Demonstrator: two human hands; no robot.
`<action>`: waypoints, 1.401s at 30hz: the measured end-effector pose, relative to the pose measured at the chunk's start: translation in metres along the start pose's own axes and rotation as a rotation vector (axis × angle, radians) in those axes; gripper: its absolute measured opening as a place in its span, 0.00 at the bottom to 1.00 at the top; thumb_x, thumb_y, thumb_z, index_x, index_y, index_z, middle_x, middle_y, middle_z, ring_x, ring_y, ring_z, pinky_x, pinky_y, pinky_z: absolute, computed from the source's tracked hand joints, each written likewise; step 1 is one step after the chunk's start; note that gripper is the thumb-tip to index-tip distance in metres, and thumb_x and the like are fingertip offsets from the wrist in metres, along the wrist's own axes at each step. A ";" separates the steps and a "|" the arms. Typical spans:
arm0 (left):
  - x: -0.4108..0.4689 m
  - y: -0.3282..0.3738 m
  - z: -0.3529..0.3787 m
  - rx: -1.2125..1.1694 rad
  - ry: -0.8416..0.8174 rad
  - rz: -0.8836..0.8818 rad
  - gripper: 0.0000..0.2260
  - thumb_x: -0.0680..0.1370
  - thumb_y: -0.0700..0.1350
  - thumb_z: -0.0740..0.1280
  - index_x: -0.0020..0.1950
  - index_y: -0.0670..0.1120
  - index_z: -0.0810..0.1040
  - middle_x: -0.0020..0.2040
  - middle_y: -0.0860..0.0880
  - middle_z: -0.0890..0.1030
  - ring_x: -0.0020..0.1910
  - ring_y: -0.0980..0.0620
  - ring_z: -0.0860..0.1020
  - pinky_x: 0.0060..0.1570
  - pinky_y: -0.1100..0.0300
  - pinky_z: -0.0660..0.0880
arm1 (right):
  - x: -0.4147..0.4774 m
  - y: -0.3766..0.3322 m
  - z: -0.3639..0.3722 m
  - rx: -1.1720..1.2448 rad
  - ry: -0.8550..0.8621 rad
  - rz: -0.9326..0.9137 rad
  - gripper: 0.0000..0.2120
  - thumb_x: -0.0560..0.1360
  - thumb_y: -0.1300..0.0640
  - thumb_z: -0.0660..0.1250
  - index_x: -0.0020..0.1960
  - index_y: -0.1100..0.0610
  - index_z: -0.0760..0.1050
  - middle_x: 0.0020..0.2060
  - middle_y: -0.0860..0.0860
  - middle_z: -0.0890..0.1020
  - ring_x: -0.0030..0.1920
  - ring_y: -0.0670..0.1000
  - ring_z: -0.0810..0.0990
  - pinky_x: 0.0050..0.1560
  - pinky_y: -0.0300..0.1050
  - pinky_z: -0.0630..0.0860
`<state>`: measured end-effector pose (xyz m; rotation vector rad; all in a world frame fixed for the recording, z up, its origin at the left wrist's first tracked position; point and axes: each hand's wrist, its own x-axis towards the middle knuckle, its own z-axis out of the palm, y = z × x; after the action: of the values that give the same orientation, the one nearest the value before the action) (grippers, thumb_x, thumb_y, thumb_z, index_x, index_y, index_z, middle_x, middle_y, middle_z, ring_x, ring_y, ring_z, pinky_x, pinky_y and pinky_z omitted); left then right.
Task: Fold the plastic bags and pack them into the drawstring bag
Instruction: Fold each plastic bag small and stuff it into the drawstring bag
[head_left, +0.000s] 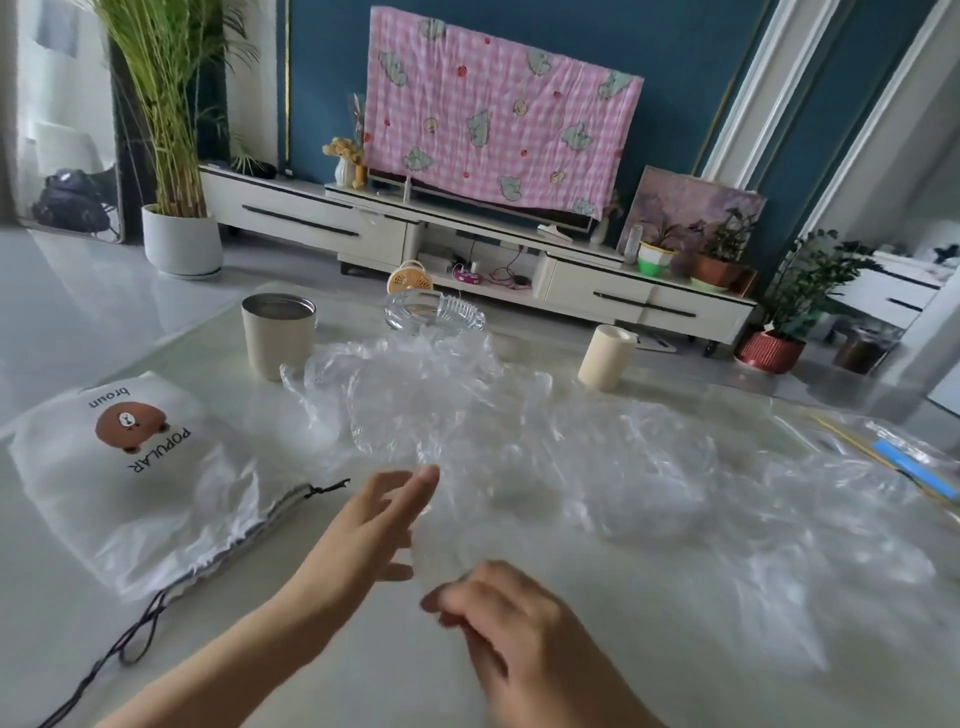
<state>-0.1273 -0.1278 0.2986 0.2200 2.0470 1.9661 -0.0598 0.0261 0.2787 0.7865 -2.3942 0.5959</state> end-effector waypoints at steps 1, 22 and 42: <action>0.001 0.002 0.000 0.014 -0.025 -0.098 0.24 0.66 0.68 0.63 0.53 0.53 0.74 0.50 0.53 0.79 0.45 0.56 0.78 0.40 0.61 0.72 | -0.005 -0.002 0.009 -0.078 -0.092 -0.095 0.14 0.68 0.65 0.65 0.49 0.49 0.76 0.37 0.46 0.77 0.37 0.43 0.75 0.43 0.33 0.74; -0.006 -0.031 0.035 0.253 0.045 0.126 0.10 0.79 0.36 0.60 0.41 0.48 0.76 0.35 0.53 0.78 0.19 0.57 0.71 0.20 0.67 0.66 | -0.024 -0.028 -0.004 0.484 0.093 1.244 0.38 0.68 0.45 0.73 0.69 0.50 0.54 0.59 0.49 0.68 0.55 0.48 0.73 0.54 0.39 0.69; -0.006 -0.049 0.020 0.389 0.252 0.135 0.10 0.80 0.37 0.57 0.45 0.45 0.75 0.33 0.55 0.80 0.16 0.57 0.67 0.17 0.66 0.65 | -0.035 0.024 -0.023 0.628 0.252 1.361 0.05 0.75 0.61 0.68 0.40 0.59 0.74 0.31 0.50 0.78 0.24 0.44 0.70 0.21 0.32 0.66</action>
<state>-0.1109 -0.1130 0.2502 0.2043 2.6361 1.7209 -0.0427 0.0705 0.2690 -0.8520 -2.1873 1.8405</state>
